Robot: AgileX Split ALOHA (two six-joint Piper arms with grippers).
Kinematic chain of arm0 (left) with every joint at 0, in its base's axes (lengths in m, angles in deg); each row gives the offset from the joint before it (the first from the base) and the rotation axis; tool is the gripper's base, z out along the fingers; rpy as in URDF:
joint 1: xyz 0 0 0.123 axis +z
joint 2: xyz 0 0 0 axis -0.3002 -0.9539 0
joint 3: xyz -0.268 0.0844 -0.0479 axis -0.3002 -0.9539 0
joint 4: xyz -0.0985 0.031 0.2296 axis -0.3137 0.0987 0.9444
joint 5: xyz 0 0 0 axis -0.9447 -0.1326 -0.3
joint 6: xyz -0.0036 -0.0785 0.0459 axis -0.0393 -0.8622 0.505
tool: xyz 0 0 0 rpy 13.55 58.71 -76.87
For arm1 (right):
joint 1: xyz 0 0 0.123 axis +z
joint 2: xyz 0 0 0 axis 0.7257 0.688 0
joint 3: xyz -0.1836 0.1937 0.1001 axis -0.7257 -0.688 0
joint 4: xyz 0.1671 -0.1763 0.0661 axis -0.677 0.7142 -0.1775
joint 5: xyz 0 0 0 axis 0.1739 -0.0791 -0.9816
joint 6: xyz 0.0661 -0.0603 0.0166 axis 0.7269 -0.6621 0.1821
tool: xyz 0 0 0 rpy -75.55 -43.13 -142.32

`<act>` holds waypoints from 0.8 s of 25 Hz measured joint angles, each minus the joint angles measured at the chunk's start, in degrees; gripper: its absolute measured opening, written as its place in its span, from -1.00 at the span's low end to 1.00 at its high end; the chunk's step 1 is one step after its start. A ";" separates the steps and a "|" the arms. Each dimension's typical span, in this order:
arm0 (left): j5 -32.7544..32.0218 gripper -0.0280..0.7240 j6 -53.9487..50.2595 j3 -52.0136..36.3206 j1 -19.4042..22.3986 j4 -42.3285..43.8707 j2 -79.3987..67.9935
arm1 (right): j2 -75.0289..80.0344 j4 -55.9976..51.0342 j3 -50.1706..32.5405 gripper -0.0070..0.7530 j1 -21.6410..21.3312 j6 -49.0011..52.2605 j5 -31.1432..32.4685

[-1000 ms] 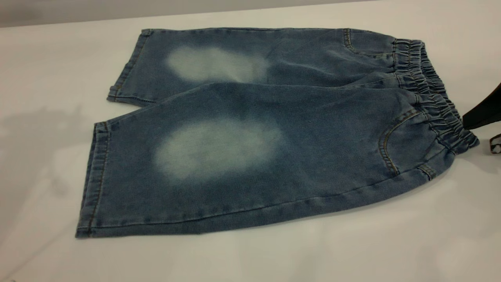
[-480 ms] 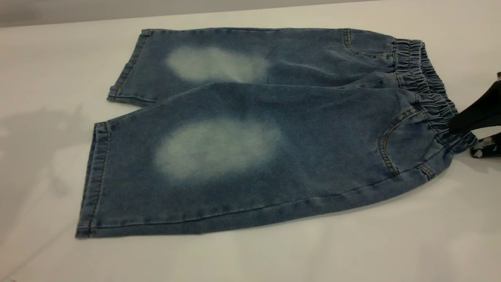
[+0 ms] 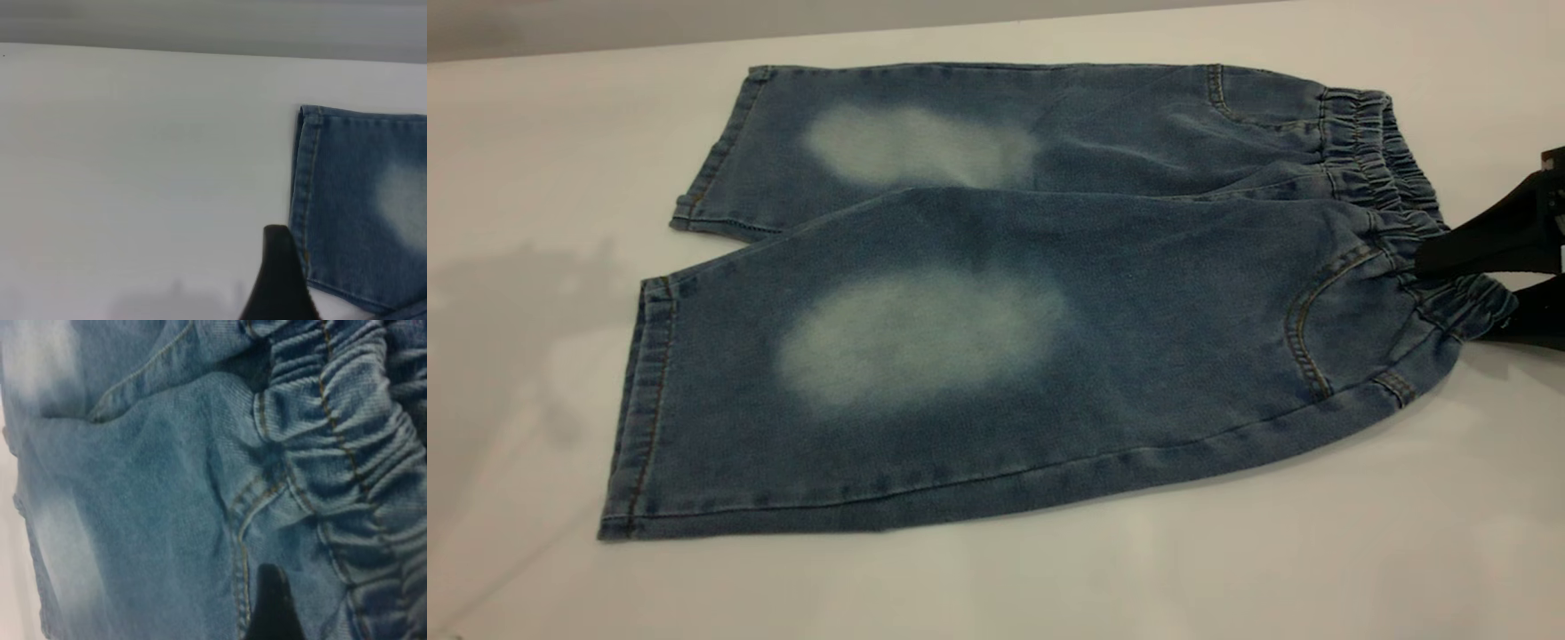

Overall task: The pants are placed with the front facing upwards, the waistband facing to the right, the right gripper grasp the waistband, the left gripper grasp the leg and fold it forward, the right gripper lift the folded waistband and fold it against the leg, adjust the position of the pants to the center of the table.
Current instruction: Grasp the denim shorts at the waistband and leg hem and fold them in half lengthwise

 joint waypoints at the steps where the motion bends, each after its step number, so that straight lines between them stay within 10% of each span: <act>1: 0.00 0.31 0.00 0.00 0.00 0.00 0.00 | 0.00 0.00 0.00 0.17 0.00 0.00 0.18; 13: -0.97 0.31 0.00 0.00 0.00 0.00 0.00 | 0.00 -0.39 0.00 0.06 0.00 0.17 0.68; 20: -5.23 0.31 0.00 0.00 0.00 0.00 0.00 | 0.00 0.34 0.00 -0.73 0.00 0.17 1.09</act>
